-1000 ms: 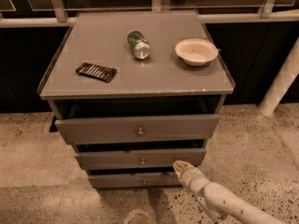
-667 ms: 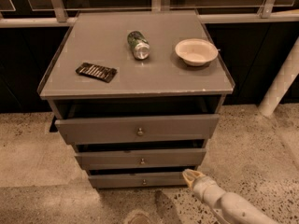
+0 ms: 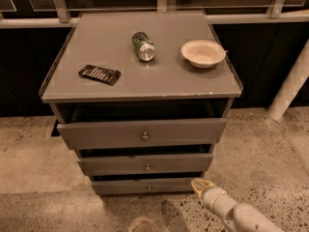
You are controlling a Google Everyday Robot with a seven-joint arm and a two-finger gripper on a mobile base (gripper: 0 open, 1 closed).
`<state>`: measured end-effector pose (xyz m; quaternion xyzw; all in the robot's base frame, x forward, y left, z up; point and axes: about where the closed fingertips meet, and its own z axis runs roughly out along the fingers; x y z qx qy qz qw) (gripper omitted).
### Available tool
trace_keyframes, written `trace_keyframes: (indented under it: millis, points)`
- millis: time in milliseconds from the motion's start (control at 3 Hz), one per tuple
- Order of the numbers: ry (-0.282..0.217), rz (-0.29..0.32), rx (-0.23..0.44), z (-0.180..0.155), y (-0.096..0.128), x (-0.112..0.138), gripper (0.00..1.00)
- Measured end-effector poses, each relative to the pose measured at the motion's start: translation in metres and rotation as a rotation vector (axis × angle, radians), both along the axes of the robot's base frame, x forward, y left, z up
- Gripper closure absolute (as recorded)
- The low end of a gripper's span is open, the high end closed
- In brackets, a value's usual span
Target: Close middle drawer
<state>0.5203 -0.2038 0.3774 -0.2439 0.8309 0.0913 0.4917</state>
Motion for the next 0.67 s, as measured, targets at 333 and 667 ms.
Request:
trace_keyframes:
  millis: [333,667]
  points:
    - [0.000,0.000,0.000,0.0000,0.0001,0.0000,0.41]
    - [0.000,0.000,0.000,0.0000,0.0001,0.0000,0.18]
